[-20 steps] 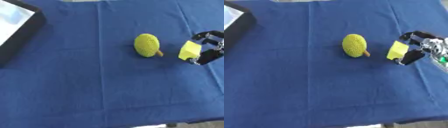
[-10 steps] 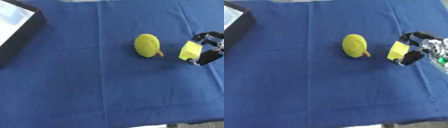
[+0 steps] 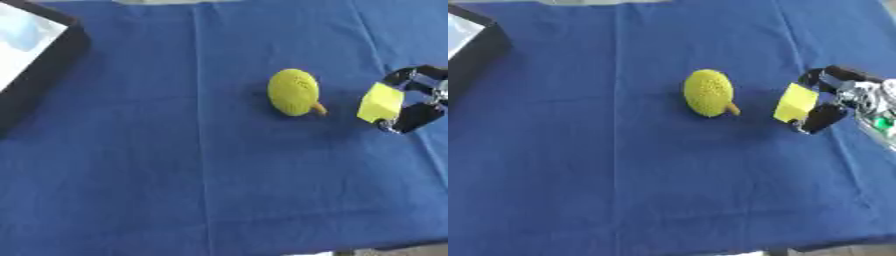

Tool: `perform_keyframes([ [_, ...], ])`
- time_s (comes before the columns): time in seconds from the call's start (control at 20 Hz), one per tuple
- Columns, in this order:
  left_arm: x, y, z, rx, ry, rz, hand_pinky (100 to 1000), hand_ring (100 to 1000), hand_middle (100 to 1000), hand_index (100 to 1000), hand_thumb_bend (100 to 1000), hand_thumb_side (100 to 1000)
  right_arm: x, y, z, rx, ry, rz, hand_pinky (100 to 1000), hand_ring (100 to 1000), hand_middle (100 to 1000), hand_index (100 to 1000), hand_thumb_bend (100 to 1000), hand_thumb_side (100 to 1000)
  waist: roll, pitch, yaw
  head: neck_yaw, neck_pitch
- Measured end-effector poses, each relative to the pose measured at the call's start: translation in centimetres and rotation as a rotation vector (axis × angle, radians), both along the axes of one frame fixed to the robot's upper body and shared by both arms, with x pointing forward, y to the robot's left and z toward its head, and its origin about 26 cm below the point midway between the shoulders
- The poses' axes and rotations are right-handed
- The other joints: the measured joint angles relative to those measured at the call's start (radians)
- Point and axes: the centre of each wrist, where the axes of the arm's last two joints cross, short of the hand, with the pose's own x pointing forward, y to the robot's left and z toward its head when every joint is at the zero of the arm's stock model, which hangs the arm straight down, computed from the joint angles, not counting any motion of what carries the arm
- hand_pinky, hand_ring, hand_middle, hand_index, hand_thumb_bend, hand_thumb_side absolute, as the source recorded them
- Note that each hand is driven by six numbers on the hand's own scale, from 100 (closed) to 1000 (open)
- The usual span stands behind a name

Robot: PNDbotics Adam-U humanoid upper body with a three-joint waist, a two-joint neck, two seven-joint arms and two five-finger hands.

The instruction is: Pick up the objects with one hand, pass them to the other hand, and then place them into the box on the other side of the table.

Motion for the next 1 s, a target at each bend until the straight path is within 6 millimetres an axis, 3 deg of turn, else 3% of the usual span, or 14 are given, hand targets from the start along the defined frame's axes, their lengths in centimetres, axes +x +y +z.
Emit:
perform_keyframes([
  [1.0, 0.0, 0.02, -0.09, 0.005, -0.001, 0.004, 806, 635, 568, 724, 100, 557, 0.02, 0.09, -0.1, 0.004, -0.014, -0.044, 1000, 853, 754, 779, 392, 100, 0.0, 0.007, 0.007, -0.007, 0.0],
])
